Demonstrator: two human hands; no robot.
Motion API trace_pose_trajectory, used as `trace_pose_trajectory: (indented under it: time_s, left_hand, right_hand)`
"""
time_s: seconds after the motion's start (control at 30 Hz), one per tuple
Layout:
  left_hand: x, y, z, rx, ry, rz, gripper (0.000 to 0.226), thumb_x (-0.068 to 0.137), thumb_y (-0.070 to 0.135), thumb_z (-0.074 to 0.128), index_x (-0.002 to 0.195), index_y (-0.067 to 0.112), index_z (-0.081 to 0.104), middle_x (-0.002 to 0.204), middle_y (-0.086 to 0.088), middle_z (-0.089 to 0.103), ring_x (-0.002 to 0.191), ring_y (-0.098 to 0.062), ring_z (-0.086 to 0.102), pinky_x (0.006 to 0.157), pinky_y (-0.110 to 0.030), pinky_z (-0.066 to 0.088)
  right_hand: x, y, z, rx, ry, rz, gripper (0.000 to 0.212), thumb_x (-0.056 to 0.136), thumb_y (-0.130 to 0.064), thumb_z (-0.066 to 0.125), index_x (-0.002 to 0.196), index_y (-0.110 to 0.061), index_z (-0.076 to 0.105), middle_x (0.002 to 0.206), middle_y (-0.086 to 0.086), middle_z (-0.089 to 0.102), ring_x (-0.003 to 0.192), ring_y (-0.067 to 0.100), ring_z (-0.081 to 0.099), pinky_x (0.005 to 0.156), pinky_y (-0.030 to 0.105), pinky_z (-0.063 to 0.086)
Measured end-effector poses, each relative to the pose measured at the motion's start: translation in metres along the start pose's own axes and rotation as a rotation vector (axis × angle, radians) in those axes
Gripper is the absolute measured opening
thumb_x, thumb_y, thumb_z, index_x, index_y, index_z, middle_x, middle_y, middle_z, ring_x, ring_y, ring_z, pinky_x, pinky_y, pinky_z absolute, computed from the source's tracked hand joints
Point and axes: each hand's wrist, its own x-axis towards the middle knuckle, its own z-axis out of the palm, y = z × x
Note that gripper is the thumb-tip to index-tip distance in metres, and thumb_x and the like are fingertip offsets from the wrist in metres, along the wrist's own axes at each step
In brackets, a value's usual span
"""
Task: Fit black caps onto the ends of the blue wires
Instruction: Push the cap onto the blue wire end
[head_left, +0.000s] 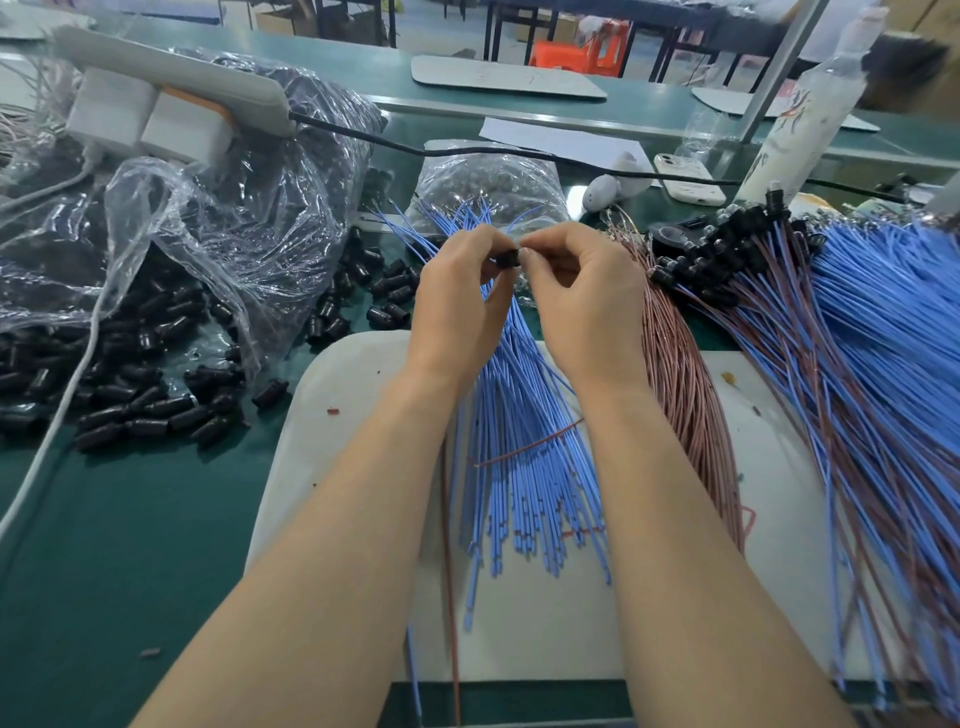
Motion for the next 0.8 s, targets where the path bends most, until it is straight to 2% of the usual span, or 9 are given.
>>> trace_pose_trajectory:
  time_s: [0.23, 0.37, 0.5, 0.63, 0.8]
  left_hand:
    - [0.0009, -0.0017, 0.0012, 0.043, -0.015, 0.016, 0.015, 0.086, 0.000, 0.059, 0.097, 0.007, 0.066, 0.095, -0.005, 0.062, 0.083, -0.012, 0.057, 0.079, -0.015, 0.046]
    - [0.0009, -0.0024, 0.0016, 0.062, -0.021, 0.033, 0.013, 0.086, 0.003, 0.061, 0.097, 0.007, 0.066, 0.095, -0.006, 0.063, 0.083, -0.014, 0.058, 0.080, -0.020, 0.048]
    - [0.0013, -0.0036, 0.0026, 0.093, -0.035, 0.045, 0.015, 0.086, 0.004, 0.062, 0.100, 0.007, 0.068, 0.096, -0.007, 0.062, 0.082, -0.016, 0.057, 0.080, -0.026, 0.048]
    - [0.0023, -0.0044, 0.0023, 0.108, -0.032, 0.067, 0.014, 0.085, 0.004, 0.064, 0.098, 0.005, 0.069, 0.093, -0.007, 0.063, 0.077, -0.012, 0.051, 0.075, -0.018, 0.043]
    - [0.0031, -0.0036, 0.0020, 0.118, -0.059, 0.094, 0.013, 0.086, 0.006, 0.066, 0.098, 0.005, 0.070, 0.090, -0.006, 0.062, 0.074, -0.010, 0.048, 0.071, -0.010, 0.039]
  right_hand:
    - [0.0009, -0.0001, -0.0011, -0.085, 0.008, -0.047, 0.013, 0.085, -0.002, 0.062, 0.090, -0.007, 0.073, 0.083, -0.001, 0.069, 0.078, 0.011, 0.064, 0.078, 0.019, 0.050]
    - [0.0019, 0.0003, -0.0028, -0.115, 0.008, -0.054, 0.013, 0.085, -0.003, 0.062, 0.091, -0.006, 0.073, 0.085, 0.002, 0.070, 0.080, 0.014, 0.064, 0.079, 0.024, 0.051]
    - [0.0027, 0.0012, -0.0036, -0.132, 0.007, -0.054, 0.012, 0.084, -0.003, 0.062, 0.089, -0.006, 0.073, 0.079, -0.003, 0.065, 0.077, 0.013, 0.063, 0.077, 0.020, 0.049]
    - [0.0038, 0.0043, -0.0052, -0.084, -0.035, 0.014, 0.011, 0.085, -0.004, 0.064, 0.090, -0.007, 0.073, 0.076, -0.009, 0.062, 0.073, 0.006, 0.061, 0.075, 0.012, 0.049]
    - [0.0059, 0.0089, -0.0086, -0.032, -0.058, 0.075, 0.012, 0.086, -0.004, 0.064, 0.092, -0.009, 0.073, 0.078, -0.008, 0.065, 0.078, 0.008, 0.064, 0.082, 0.023, 0.052]
